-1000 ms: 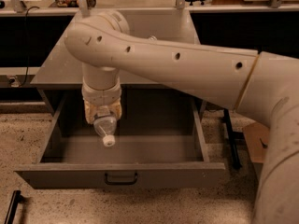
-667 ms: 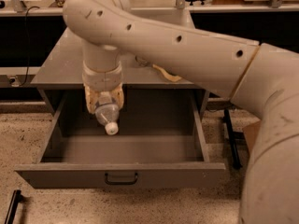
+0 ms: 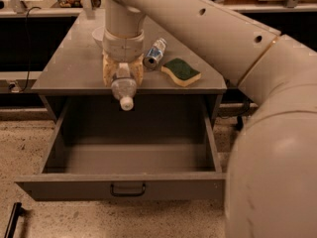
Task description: Pick blue plastic bottle from top drawer and place on counter
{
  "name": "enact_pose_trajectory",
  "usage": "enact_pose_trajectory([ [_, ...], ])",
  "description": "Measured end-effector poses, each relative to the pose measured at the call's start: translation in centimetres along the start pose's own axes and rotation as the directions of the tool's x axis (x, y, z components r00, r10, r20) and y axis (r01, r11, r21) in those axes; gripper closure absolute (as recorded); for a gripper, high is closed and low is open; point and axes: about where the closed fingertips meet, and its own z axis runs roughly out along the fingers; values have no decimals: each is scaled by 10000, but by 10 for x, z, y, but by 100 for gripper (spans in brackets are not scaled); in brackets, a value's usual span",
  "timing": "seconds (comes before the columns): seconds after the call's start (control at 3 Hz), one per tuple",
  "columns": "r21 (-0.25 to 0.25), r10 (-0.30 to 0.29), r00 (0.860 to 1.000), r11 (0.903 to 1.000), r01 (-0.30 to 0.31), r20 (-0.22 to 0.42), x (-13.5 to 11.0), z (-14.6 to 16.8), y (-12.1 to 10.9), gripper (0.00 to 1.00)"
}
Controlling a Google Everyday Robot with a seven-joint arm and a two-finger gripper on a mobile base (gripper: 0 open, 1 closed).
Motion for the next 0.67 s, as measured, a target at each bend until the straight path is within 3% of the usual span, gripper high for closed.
enact_pose_trajectory([
  [0.33,226,954,9942,9953,-944,-486,44,-14,13,100],
  [0.67,641,1952,9768,9797,-1899,-886,89,-17,18,100],
])
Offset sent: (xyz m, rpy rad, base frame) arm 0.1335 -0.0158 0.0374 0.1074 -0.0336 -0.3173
